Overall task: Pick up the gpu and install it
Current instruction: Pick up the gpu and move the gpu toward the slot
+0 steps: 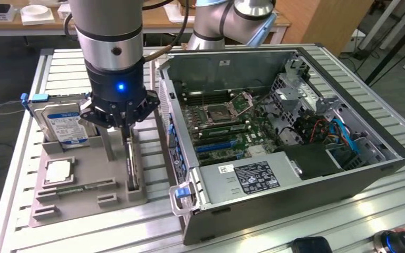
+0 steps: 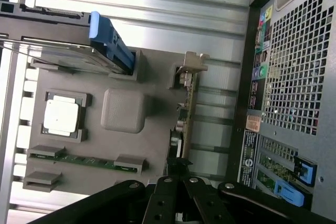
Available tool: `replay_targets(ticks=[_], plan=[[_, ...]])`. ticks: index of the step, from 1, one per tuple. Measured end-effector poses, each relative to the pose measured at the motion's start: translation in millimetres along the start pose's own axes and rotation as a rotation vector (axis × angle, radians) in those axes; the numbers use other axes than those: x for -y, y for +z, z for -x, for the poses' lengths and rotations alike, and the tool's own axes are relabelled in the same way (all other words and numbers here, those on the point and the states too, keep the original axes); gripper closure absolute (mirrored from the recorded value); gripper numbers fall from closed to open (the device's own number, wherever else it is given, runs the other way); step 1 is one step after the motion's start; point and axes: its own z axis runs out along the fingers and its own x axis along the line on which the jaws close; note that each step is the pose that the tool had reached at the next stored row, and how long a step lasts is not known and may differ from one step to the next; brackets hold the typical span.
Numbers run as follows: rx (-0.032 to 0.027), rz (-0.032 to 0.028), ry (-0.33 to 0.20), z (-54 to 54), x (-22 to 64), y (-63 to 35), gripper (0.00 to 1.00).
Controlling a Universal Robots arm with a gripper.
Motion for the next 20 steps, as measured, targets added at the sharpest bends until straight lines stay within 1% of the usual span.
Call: replay_targets(ticks=[3, 6, 9, 13, 14, 15, 18, 19, 20], plan=[[0.0001, 0.0009, 0.000, 0.0, 0.5, 0.0, 0.90], [0.0008, 0.0073, 0.000, -0.4, 3.4, -0.2, 0.90], [0.0013, 0.0122, 0.000, -0.6, 5.5, -0.4, 0.90], [0.0013, 0.0124, 0.000, -0.6, 5.5, -0.4, 0.90], [0.0011, 0.0103, 0.000, -0.6, 5.6, -0.4, 0.90], [0.0004, 0.0048, 0.000, -0.6, 5.6, -0.4, 0.90], [-0.0019, -0.0165, 0.000, -0.6, 5.6, -0.3, 0.90], [-0.0025, -0.0223, 0.000, -0.6, 5.6, -0.3, 0.90], [-0.0028, -0.0263, 0.000, -0.5, 5.6, -0.2, 0.90]])
